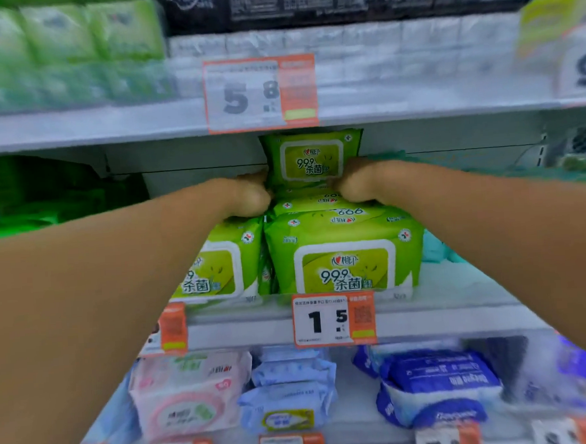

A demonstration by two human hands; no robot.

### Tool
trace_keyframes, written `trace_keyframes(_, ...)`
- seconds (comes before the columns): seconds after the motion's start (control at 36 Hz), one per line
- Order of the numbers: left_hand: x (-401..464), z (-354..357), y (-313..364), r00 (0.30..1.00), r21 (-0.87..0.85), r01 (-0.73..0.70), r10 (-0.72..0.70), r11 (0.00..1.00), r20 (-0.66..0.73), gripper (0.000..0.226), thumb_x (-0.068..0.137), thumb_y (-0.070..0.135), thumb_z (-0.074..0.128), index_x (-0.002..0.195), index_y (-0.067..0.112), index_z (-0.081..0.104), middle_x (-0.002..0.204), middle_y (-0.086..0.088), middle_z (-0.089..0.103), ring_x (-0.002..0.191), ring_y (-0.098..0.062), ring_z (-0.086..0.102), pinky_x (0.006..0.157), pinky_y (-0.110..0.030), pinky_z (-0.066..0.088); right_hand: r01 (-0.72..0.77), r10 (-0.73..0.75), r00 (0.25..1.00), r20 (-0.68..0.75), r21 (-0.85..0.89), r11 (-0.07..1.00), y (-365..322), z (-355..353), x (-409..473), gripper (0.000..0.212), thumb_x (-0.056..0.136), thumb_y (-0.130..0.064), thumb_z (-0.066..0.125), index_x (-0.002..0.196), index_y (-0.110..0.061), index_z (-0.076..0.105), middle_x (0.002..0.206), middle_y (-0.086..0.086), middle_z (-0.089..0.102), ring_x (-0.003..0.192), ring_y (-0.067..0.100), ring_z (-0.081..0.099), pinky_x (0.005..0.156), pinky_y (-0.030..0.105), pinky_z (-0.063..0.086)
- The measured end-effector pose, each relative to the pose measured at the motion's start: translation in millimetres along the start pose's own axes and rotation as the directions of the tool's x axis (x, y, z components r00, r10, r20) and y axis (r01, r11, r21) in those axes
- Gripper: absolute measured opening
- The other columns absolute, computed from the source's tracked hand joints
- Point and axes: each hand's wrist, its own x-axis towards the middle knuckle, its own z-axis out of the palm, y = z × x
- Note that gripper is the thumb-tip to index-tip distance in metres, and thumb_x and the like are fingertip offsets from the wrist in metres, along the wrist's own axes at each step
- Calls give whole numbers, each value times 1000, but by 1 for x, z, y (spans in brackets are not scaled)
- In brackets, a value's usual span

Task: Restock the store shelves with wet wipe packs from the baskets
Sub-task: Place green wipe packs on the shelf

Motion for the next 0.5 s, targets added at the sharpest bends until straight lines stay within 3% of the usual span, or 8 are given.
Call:
trace_keyframes(0.06,-23,-2,7,999,-89,25,-27,996,-19,53,107,33,35,157,18,23,162,-10,26,146,-27,29,110,-26,26,-21,21,1000,-3,94,995,-4,-2,-18,43,110,-22,31,149,-7,40,148,18,45,121,32,54,90,30,44)
trace_keyframes(0.11,-50,1,10,998,-164,-10,-2,986,-70,54,106,38,37,156,18,28,159,-9,33,144,-28,34,111,-26,29,-2,8,999,-38,158,988,-7,-2,-46,47,110,-28,29,148,-2,41,152,21,41,135,34,44,102,31,39)
trace_keyframes(0.19,-107,23,7,935,-180,-215,149,960,-323,52,101,40,46,147,15,46,148,-10,51,134,-29,47,110,-33,36,100,3,946,-325,297,950,-11,25,-90,47,103,-37,47,134,-4,57,141,19,55,129,35,51,103,37,42)
trace_keyframes(0.28,-190,72,-4,789,-211,-407,225,889,-572,42,97,30,49,132,9,59,129,-10,63,119,-27,55,100,-36,41,379,36,661,-749,376,846,-28,91,-152,28,94,-25,55,115,-9,66,118,10,65,109,27,59,91,32,42)
trace_keyframes(0.33,-245,133,-22,838,-291,-335,142,896,-528,34,96,26,51,123,8,61,118,-11,65,109,-28,57,93,-38,44,458,35,638,-769,415,786,-53,157,-201,19,92,-16,56,107,-8,65,107,9,65,100,25,58,86,32,41)
trace_keyframes(0.42,-329,241,-58,986,-492,117,-158,863,-42,39,86,33,59,118,13,64,116,-11,66,107,-32,63,91,-38,50,287,-48,939,-341,698,657,-83,286,-265,23,88,-12,62,110,-8,65,103,8,68,95,22,63,88,37,51)
trace_keyframes(0.44,-356,273,-71,956,-486,292,-255,824,141,41,83,36,62,117,13,65,116,-11,66,107,-32,63,91,-37,50,166,-107,986,-127,738,654,-87,328,-284,28,87,-13,66,114,-7,64,107,10,69,98,23,65,90,40,52)
trace_keyframes(0.5,-410,321,-88,849,-441,520,-387,731,359,47,79,41,68,114,10,67,112,-15,68,103,-35,65,90,-40,52,-12,-219,939,266,661,750,-88,395,-325,44,87,-16,73,128,-7,60,124,11,63,115,26,60,101,34,46)
